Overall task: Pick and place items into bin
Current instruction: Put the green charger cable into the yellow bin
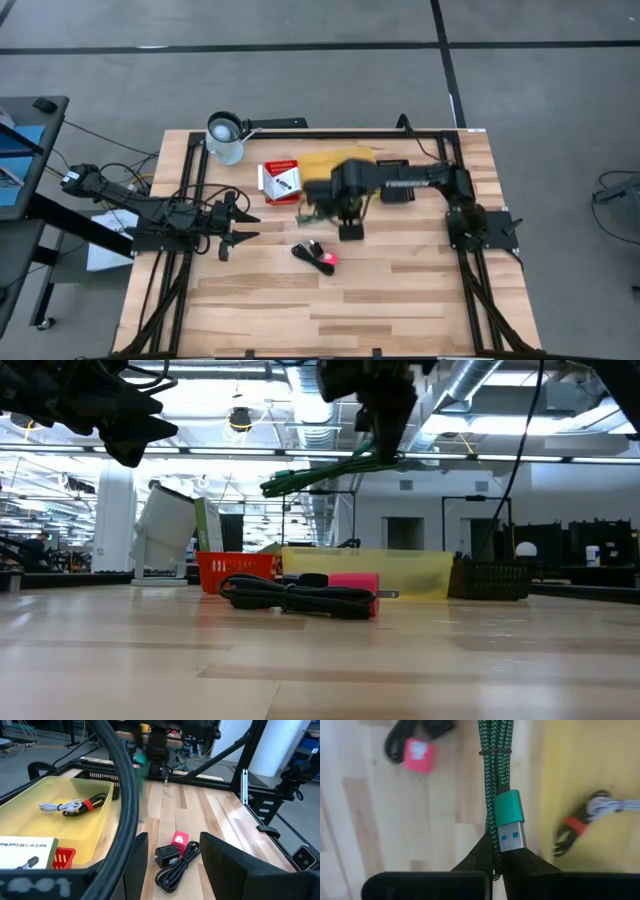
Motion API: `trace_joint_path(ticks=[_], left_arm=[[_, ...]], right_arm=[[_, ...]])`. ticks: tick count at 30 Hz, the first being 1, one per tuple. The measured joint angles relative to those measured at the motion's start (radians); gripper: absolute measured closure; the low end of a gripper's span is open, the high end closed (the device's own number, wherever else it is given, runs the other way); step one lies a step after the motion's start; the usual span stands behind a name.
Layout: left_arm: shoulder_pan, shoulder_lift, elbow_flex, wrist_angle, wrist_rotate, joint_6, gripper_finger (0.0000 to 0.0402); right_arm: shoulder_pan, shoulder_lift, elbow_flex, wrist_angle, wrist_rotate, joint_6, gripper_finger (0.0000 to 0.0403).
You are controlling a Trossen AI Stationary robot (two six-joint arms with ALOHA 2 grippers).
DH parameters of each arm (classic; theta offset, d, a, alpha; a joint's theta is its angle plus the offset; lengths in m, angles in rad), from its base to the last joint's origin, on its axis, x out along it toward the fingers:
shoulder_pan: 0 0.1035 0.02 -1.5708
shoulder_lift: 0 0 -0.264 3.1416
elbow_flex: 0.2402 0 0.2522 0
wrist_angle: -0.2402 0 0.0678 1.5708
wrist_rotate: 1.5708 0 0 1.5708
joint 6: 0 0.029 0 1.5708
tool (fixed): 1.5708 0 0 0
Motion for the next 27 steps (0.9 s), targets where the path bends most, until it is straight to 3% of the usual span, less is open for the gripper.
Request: trace_joint_path(ticks=[15,20,27], left_arm=[[0.0,0.0,0.0,0.0,0.0,-0.002,0.0232],[0.0,0.0,0.0,0.0,0.0,-0.002,0.0232],[0.0,0.0,0.0,0.0,0.0,-0.003,0.0232]], right_arm=[[-0.362,-0.001,0.014,0.022,0.023,-0.016,0.038],[-0.412,0.0,0.014,0.074,0.019,0.047,0.0344],[-0.391,0.004,0.014,0.072,0.018,0.065,0.0303]])
